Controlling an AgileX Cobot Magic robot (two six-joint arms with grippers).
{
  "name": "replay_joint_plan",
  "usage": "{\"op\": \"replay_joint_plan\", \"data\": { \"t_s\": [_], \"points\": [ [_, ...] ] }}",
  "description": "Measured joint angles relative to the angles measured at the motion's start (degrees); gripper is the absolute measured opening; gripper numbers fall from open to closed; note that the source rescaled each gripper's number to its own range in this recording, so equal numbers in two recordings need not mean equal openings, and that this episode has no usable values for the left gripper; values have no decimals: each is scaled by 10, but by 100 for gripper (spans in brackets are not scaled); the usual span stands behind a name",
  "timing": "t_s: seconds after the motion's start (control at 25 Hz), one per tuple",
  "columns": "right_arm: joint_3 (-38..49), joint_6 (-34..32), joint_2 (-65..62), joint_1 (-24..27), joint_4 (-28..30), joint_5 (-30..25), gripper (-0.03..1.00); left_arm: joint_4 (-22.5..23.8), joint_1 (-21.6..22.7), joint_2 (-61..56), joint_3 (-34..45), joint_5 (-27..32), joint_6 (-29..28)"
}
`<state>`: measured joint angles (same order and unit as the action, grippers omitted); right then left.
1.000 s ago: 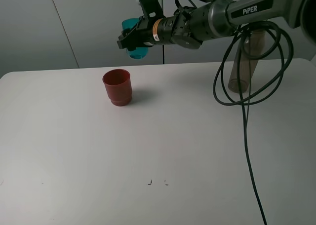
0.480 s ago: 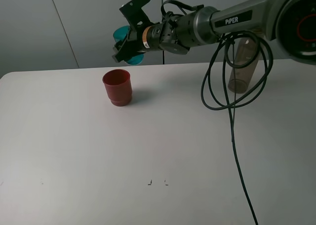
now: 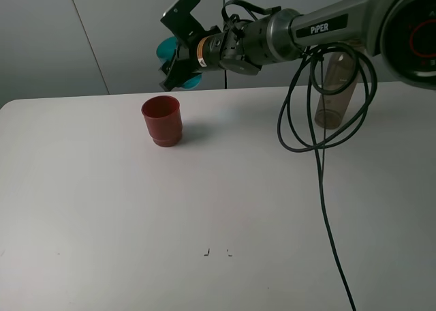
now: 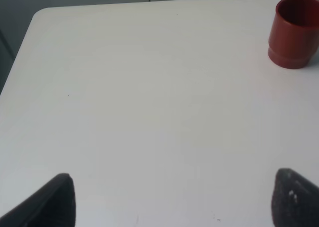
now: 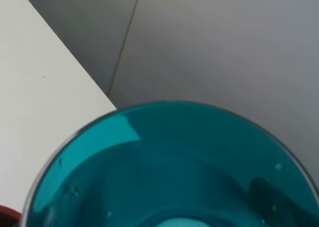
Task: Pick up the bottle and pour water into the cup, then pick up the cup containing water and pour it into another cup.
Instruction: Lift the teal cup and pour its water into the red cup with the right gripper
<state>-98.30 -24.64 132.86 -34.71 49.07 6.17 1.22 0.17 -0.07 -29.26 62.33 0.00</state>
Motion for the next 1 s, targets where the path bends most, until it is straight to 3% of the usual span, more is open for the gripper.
{"op": "replay_joint_plan", "data": {
  "t_s": [1.0],
  "points": [
    [0, 193, 0, 0, 11, -27, 5, 0, 0, 0, 0, 0, 4]
  ]
}}
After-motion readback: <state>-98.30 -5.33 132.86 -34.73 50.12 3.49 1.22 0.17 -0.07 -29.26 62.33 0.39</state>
